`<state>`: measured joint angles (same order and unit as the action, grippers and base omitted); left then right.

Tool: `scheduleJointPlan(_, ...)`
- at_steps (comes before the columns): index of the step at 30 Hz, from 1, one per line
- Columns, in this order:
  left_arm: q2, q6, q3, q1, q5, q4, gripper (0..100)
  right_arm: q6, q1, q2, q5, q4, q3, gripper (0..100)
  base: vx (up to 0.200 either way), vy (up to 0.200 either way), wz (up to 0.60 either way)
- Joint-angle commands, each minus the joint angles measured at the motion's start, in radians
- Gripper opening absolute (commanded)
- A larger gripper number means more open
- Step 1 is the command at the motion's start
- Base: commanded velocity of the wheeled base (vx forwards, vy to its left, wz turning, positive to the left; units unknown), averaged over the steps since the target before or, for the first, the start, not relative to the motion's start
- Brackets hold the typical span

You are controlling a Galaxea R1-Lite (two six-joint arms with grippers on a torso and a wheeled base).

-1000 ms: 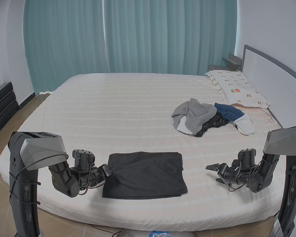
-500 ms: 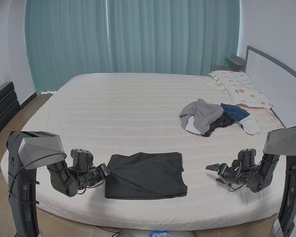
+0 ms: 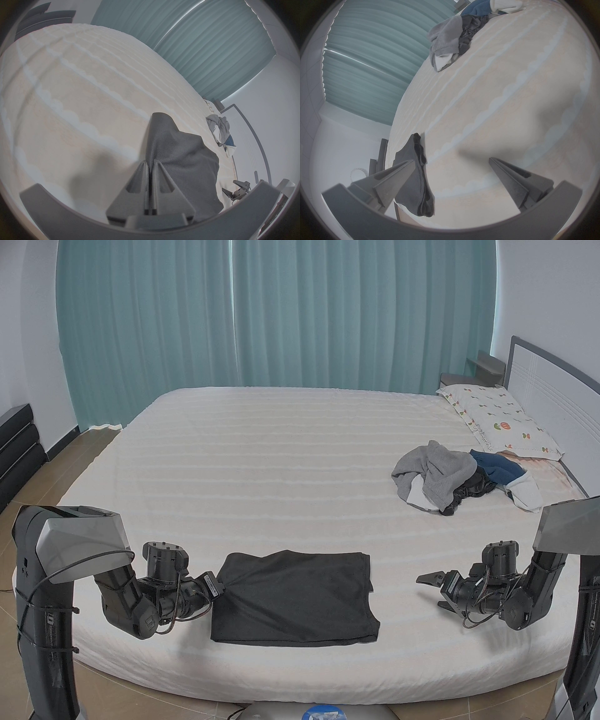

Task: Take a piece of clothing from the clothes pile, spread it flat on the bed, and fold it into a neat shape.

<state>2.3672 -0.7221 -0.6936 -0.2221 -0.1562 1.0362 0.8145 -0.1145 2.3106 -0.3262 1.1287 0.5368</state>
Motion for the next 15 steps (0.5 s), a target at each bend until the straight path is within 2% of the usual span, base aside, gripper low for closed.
scheduleJointPlan(1, 0.001, 0.0, 0.0, 0.0, 0.009, 0.001, 0, 0.0, -0.001, 0.001, -0.001, 0.0, 0.0, 100, 0.0, 0.2, 0.0)
scheduleJointPlan(15, 0.006, 0.0, 0.0, -0.003, 0.02, 0.001, 0, 0.002, -0.001, 0.001, -0.001, 0.0, 0.0, 100, 0.0, 0.2, 0.0)
